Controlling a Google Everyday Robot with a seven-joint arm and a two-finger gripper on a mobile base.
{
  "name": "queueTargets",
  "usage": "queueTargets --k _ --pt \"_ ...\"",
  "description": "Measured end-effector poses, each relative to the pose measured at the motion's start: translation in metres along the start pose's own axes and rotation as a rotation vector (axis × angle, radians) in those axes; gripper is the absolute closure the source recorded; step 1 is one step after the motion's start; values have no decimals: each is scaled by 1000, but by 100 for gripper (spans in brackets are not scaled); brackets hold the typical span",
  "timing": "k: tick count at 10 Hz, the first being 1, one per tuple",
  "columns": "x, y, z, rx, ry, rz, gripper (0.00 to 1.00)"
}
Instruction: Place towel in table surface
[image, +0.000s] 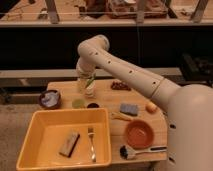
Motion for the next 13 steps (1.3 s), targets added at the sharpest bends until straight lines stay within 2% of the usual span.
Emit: queueTargets --k 1,2,4,6,7,9,13 --pt "-1 3 5 4 0 6 20" --pt "3 5 18 9 10 7 20" --pt "25 10 52 14 78 21 20" --pt "58 18 88 21 183 48 20" --pt "74 21 104 28 216 50 20" --pt "90 24 130 45 230 45 20" --pt "90 29 164 74 206 43 20"
